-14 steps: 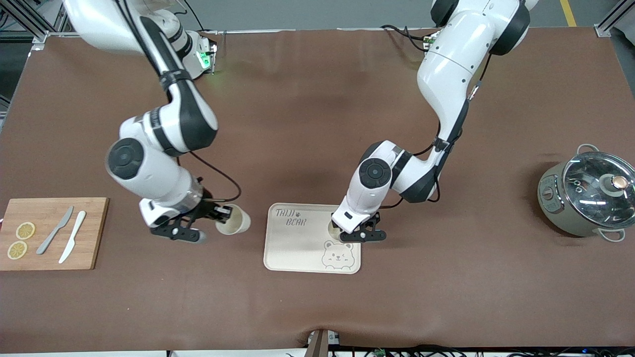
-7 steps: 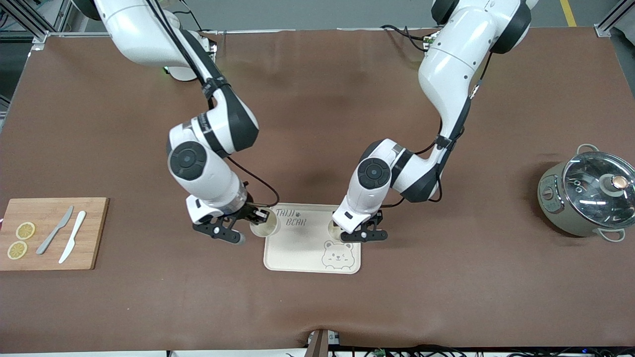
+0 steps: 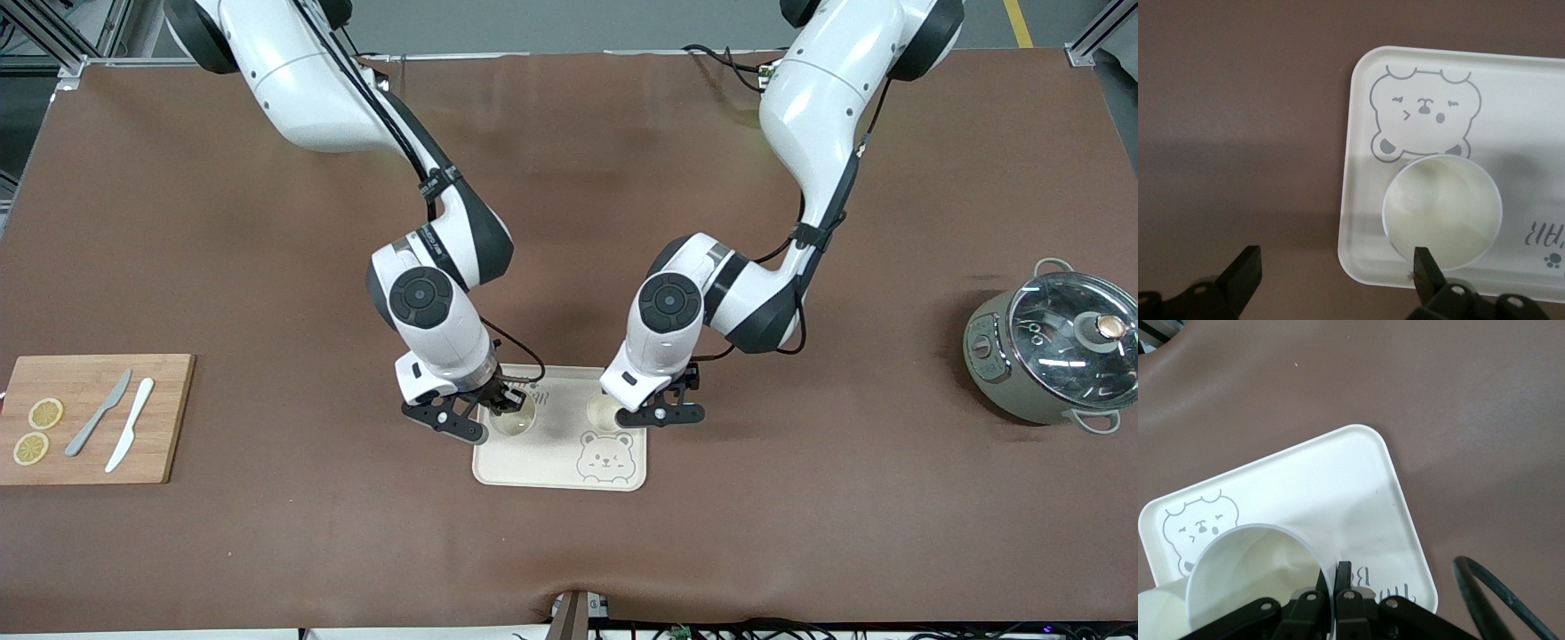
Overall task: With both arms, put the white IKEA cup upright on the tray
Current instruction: 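Carry the cup onto the tray with the right gripper, then release the cup with the left gripper and raise it toward the pot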
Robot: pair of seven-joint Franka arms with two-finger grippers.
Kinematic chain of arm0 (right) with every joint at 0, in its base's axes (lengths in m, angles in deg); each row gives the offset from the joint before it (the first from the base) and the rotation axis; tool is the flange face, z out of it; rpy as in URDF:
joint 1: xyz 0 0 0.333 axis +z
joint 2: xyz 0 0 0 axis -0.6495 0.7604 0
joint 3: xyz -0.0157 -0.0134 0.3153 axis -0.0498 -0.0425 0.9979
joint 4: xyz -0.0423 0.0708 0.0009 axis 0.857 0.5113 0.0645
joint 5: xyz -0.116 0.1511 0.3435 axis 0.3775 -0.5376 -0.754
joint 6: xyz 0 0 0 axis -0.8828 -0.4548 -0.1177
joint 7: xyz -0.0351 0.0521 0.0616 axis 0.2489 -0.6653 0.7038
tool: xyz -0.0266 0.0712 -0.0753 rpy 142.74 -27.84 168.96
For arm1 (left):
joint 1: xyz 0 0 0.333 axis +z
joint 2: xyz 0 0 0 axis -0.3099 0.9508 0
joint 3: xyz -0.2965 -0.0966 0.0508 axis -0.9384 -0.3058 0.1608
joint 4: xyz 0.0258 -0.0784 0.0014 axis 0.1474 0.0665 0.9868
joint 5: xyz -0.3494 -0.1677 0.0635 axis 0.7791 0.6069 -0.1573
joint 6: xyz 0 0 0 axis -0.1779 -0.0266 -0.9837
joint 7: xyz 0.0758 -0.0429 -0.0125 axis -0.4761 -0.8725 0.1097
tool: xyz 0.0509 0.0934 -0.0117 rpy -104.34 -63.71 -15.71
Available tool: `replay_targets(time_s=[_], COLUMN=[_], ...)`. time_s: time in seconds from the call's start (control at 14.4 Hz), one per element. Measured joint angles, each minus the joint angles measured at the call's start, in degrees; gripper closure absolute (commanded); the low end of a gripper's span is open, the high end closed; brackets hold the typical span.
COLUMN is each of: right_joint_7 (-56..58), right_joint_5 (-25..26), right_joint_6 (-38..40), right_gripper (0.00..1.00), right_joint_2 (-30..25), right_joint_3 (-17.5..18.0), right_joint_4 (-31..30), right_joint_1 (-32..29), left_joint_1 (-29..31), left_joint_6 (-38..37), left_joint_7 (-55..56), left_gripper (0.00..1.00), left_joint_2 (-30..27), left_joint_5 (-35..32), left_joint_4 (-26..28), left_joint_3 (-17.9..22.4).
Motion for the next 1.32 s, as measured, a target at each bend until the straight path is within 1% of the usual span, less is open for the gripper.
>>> replay_targets(time_s=[0.21, 0.42, 0.56, 0.83, 1.11, 1.32], right_joint_7=[-2.9, -7.0, -7.5, -8.3, -9.4, -9.4], right_joint_5=[2.0, 4.9, 5.2, 6.1, 7.8, 8.3], right_joint_6=[-2.3, -4.5, -5.3, -6.5, -7.2, -7.4], right_gripper=[1.00, 1.00, 1.00, 1.00, 0.99, 0.76], right_joint_2=[1.7, 3.8, 4.7, 5.5, 6.3, 6.5], right_joint_3=[0.0, 0.0, -0.1, -0.1, -0.1, -0.1], right_joint_4=[0.1, 0.1, 0.1, 0.1, 0.1, 0.2], right_joint_1=[1.1, 2.5, 3.0, 3.3, 3.5, 3.6], left_joint_1=[0.4, 1.9, 3.7, 7.2, 12.6, 16.1], left_joint_6=[-2.1, -6.6, -9.4, -12.0, -16.5, -19.6], left_joint_7=[-1.3, -5.3, -8.4, -13.9, -21.6, -25.7], left_gripper=[0.00, 0.00, 0.00, 0.00, 0.00, 0.00], left_joint_2=[-2.5, -4.9, -6.5, -10.4, -15.4, -18.7], left_joint_5=[-0.2, -0.2, -0.2, 0.3, 2.1, 2.8], left_joint_4=[0.0, 0.0, 0.1, 1.6, 2.7, 3.2], left_joint_3=[0.0, 0.1, 0.2, 0.1, 0.2, 0.1])
